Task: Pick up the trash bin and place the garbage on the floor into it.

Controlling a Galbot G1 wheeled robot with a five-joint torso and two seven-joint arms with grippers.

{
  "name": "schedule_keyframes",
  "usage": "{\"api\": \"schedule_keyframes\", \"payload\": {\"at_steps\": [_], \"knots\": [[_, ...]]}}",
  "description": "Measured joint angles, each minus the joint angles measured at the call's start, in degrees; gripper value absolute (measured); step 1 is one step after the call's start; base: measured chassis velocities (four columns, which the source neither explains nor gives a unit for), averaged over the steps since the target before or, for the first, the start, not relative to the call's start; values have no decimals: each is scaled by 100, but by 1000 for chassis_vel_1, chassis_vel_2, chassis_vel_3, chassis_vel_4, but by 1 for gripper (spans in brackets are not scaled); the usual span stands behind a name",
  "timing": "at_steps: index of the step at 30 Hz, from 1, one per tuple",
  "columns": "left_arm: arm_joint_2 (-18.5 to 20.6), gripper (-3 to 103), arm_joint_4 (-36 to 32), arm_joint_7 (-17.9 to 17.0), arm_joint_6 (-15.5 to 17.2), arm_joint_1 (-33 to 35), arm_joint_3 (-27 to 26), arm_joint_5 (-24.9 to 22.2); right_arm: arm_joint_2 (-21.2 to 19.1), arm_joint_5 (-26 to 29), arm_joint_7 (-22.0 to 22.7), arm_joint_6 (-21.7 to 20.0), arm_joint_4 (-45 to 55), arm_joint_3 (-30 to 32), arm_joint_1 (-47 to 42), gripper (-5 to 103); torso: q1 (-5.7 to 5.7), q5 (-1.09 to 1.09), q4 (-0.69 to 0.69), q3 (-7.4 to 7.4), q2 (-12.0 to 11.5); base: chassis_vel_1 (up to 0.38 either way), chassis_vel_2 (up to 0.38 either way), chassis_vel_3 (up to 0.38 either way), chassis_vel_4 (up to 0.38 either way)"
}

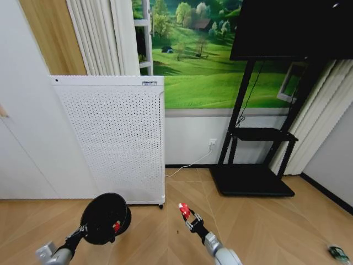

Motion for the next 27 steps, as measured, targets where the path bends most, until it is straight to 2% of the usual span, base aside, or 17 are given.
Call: {"api": "schedule_keyframes", "payload": {"at_steps": [2, 3, 5, 8, 10, 12, 13, 14, 16, 17, 20, 27], "knots": [[170, 4, 366, 98, -75, -326, 384, 226, -159, 140, -39, 51, 917, -84, -244, 48, 0, -3, -1, 0, 0, 0, 0, 0, 0], [170, 4, 366, 98, -75, -326, 384, 226, -159, 140, -39, 51, 917, -84, -244, 48, 0, -3, -1, 0, 0, 0, 0, 0, 0], [228, 4, 638, 91, -121, -591, 662, 249, -405, 250, -108, 48, 1536, -159, -398, 48, 0, -3, 0, 0, 0, 0, 0, 0, 0], [255, 4, 723, 75, -139, -691, 787, 215, -484, 263, -133, 47, 1719, -167, -480, 48, 0, -3, 0, 0, 0, 0, 0, 0, 0], [357, 4, 997, 60, -209, -925, 1259, 93, -608, 262, -145, 65, 2075, -226, -691, 48, 0, -2, -3, 0, 0, 0, 0, 0, 0], [394, 4, 1087, 70, -234, -982, 1425, 86, -623, 245, -150, 85, 2124, -270, -734, 48, 0, -3, -3, 0, 0, 0, 0, 0, 0], [489, 4, 1258, 123, -275, -1105, 1831, 126, -630, 156, -169, 151, 2146, -378, -784, 48, 0, -3, -2, 0, 0, 0, 0, 0, 0], [489, 4, 1258, 123, -275, -1105, 1831, 126, -630, 156, -169, 151, 2146, -378, -784, 48, 0, -3, -2, 0, 0, 0, 0, 0, 0], [587, 4, 1427, 205, -320, -1298, 2331, 229, -592, 10, -189, 218, 2121, -581, -817, 48, 0, -3, -1, 0, 0, 0, 0, 0, 0], [587, 4, 1427, 205, -320, -1298, 2331, 229, -592, 10, -189, 218, 2121, -581, -817, 48, 0, -3, -1, 0, 0, 0, 0, 0, 0], [611, 4, 1638, 251, -380, -1743, 3040, 347, -499, -210, -212, 241, 2094, -914, -816, 48, 0, -3, -2, 1, 0, 0, 0, 0, 0], [476, 4, 1590, 282, -403, -1944, 3570, 385, -333, -576, -252, 317, 1859, -1259, -778, 48, 0, -3, -3, 0, 0, 0, 0, 0, 0]]}}
